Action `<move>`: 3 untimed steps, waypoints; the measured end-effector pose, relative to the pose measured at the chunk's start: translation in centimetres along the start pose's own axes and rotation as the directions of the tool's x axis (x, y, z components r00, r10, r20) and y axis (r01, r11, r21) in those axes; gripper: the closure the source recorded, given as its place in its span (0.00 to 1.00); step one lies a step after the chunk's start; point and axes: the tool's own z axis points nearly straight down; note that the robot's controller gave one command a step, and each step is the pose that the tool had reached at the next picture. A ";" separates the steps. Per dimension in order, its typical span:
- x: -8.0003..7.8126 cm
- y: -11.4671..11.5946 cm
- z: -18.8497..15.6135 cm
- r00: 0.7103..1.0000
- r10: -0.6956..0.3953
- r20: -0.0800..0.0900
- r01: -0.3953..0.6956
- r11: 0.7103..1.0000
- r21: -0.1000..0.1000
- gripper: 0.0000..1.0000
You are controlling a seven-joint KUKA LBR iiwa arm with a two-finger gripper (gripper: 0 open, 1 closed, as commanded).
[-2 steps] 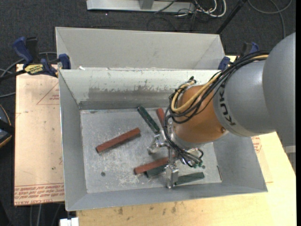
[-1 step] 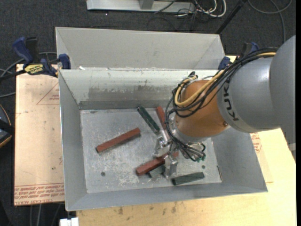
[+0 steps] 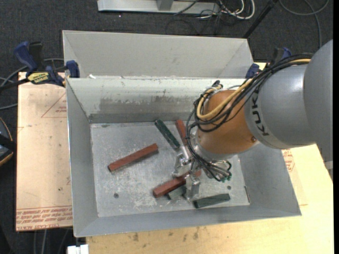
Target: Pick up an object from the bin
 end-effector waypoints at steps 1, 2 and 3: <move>0.1 0.0 -0.4 1.000 -0.001 -0.005 0.001 1.000 -0.001 1.00; 0.2 0.1 -1.7 1.000 -0.001 -0.015 0.001 1.000 -0.001 1.00; 0.3 0.1 -3.4 1.000 -0.001 -0.020 0.001 1.000 -0.002 1.00</move>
Offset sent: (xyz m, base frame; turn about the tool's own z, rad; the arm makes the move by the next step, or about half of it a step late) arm -0.0001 0.0002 0.0518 0.0000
